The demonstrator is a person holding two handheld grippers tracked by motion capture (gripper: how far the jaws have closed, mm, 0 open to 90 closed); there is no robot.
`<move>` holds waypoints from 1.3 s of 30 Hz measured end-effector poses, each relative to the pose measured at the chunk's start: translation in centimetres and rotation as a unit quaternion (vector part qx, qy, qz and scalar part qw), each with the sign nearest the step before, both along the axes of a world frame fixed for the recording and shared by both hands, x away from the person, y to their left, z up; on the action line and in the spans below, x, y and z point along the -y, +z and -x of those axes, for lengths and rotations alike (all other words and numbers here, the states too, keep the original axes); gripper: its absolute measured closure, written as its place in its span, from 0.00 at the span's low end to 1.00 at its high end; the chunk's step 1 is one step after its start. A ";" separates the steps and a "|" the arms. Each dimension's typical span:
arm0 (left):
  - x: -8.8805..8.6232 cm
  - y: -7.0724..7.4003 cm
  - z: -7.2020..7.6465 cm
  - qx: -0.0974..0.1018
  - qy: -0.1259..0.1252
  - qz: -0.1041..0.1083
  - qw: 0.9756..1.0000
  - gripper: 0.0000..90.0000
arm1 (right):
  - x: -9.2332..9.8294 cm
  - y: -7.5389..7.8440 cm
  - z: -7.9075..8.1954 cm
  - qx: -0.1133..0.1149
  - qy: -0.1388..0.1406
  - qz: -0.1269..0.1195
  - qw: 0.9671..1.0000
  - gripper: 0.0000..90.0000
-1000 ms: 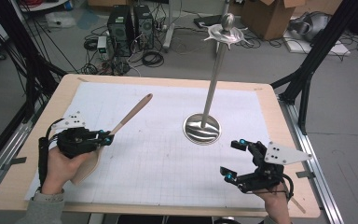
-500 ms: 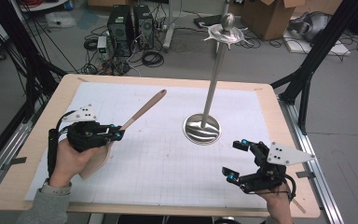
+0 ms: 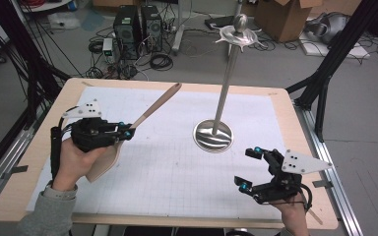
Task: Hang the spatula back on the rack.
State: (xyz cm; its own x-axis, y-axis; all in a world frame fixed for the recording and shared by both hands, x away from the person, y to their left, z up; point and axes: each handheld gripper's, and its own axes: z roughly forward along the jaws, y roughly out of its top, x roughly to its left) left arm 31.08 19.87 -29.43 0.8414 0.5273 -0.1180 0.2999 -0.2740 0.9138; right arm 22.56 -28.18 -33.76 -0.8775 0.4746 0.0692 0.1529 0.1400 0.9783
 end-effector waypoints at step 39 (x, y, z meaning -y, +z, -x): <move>3.2 7.3 -0.2 0.043 -0.006 0.028 0.999 0.87 | 0.1 -0.1 0.0 -0.002 0.007 0.000 1.000 0.12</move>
State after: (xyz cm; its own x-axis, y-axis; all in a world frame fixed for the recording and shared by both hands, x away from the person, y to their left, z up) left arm 31.33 16.65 -22.15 0.8564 0.5110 -0.0742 0.2162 -0.2244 0.9502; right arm 22.60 -28.30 -33.86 -0.8836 0.4627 0.0721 0.1539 0.1416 0.9779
